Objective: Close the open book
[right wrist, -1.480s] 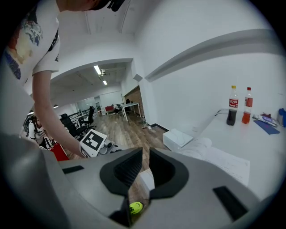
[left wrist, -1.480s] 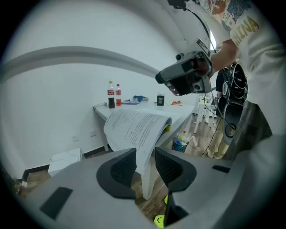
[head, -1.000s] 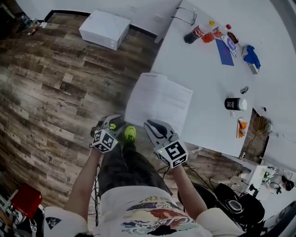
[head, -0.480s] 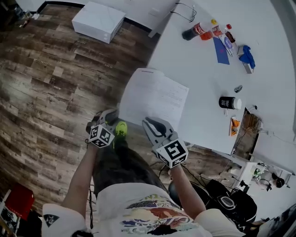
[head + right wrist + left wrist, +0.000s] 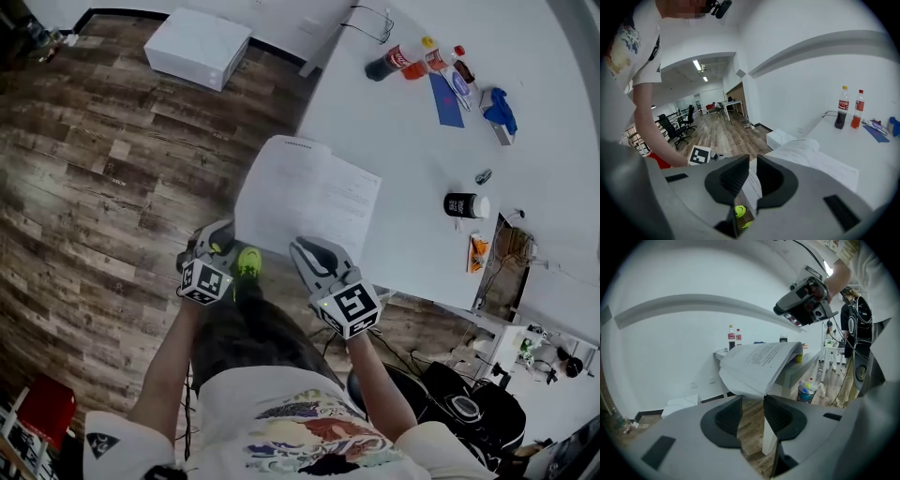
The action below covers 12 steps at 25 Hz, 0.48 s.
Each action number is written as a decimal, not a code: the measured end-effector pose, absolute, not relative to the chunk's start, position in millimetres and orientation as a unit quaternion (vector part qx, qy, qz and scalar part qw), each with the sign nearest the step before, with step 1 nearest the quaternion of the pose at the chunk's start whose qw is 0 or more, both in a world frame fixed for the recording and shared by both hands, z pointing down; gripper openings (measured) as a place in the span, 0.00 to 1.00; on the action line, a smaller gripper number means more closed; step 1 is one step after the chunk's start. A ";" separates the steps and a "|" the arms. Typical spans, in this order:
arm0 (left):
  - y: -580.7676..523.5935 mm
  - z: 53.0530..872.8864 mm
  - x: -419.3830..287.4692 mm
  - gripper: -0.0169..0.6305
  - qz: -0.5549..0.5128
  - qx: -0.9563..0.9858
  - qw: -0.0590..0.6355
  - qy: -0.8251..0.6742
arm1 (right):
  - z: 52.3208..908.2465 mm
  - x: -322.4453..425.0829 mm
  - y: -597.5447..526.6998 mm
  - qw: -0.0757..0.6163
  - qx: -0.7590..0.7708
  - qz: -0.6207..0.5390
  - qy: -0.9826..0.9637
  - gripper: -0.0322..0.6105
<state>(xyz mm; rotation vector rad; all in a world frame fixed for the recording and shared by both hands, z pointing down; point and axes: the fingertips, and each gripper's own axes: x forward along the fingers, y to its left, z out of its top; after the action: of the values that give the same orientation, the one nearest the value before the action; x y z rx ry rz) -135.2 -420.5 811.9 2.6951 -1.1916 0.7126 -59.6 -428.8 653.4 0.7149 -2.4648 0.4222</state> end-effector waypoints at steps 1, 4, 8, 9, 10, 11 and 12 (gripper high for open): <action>-420.9 806.7 -136.1 0.21 0.234 0.887 0.052 -0.395 | 652.2 -58.8 -428.5 0.265 0.265 0.157 -0.914 0.10; -421.5 790.2 -138.3 0.21 0.234 0.887 0.045 -0.396 | 648.8 -57.7 -426.3 0.259 0.265 0.158 -0.915 0.10; -420.4 767.5 -136.9 0.21 0.231 0.887 0.045 -0.398 | 641.0 -55.3 -421.7 0.251 0.266 0.164 -0.916 0.10; -419.9 761.9 -135.0 0.21 0.230 0.886 0.045 -0.400 | 638.3 -53.6 -420.2 0.250 0.266 0.164 -0.916 0.10; -419.8 756.0 -133.1 0.21 0.229 0.886 0.046 -0.400 | 635.7 -51.9 -418.7 0.248 0.266 0.164 -0.917 0.10; -420.0 749.7 -131.4 0.21 0.229 0.886 0.045 -0.400 | 633.2 -50.4 -417.6 0.245 0.266 0.164 -0.918 0.10; -420.4 743.1 -130.2 0.21 0.229 0.887 0.043 -0.399 | 631.0 -49.1 -416.8 0.241 0.266 0.163 -0.919 0.10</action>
<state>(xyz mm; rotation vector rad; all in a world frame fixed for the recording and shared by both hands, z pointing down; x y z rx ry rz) -130.2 -420.4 743.1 2.7135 -1.2195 0.7003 -49.1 -416.8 631.0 0.7283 -2.5128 0.4467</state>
